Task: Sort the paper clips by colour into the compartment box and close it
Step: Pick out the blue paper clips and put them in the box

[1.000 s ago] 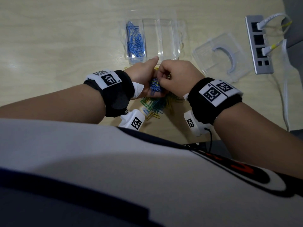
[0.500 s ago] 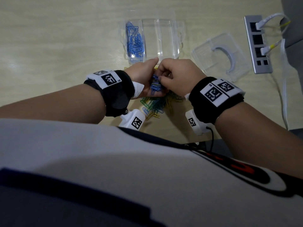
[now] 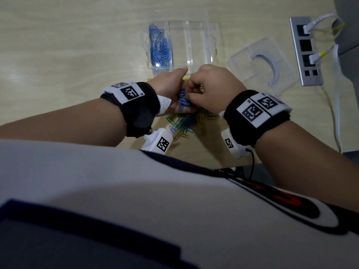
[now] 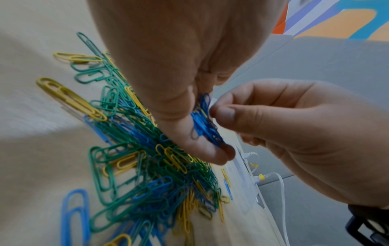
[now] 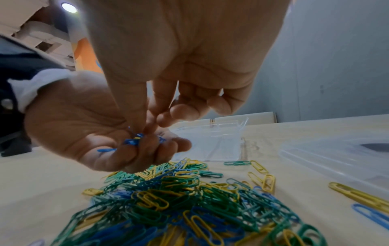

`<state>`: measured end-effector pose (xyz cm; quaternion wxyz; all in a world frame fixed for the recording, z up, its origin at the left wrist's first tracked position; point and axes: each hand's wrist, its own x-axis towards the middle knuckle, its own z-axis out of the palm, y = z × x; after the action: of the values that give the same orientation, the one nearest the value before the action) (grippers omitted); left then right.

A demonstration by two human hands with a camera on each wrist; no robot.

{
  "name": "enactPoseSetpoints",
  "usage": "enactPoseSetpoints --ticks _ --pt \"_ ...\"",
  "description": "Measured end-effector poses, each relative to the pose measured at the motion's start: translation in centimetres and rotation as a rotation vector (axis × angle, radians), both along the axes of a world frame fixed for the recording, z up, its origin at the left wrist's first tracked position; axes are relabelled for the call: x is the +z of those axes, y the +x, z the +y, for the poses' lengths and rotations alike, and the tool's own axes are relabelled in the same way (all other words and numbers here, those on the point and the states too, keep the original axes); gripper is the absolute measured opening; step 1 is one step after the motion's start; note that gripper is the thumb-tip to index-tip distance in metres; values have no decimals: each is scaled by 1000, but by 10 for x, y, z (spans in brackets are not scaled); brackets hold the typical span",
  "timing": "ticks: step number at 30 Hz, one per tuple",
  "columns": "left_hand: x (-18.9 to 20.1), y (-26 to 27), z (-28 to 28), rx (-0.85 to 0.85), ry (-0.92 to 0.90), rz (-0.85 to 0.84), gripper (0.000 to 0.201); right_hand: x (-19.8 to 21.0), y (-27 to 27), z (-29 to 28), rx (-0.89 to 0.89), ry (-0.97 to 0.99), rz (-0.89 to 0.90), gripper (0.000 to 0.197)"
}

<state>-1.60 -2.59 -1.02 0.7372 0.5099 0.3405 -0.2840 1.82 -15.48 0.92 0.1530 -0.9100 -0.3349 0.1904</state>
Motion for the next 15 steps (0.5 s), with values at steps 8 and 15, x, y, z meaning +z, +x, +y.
enactPoseSetpoints --ticks 8,15 --pt "2 -2 0 41 1 3 47 -1 -4 6 35 -113 -15 8" --pt "0 -2 1 51 -22 3 46 0 -4 2 -2 -7 15 6"
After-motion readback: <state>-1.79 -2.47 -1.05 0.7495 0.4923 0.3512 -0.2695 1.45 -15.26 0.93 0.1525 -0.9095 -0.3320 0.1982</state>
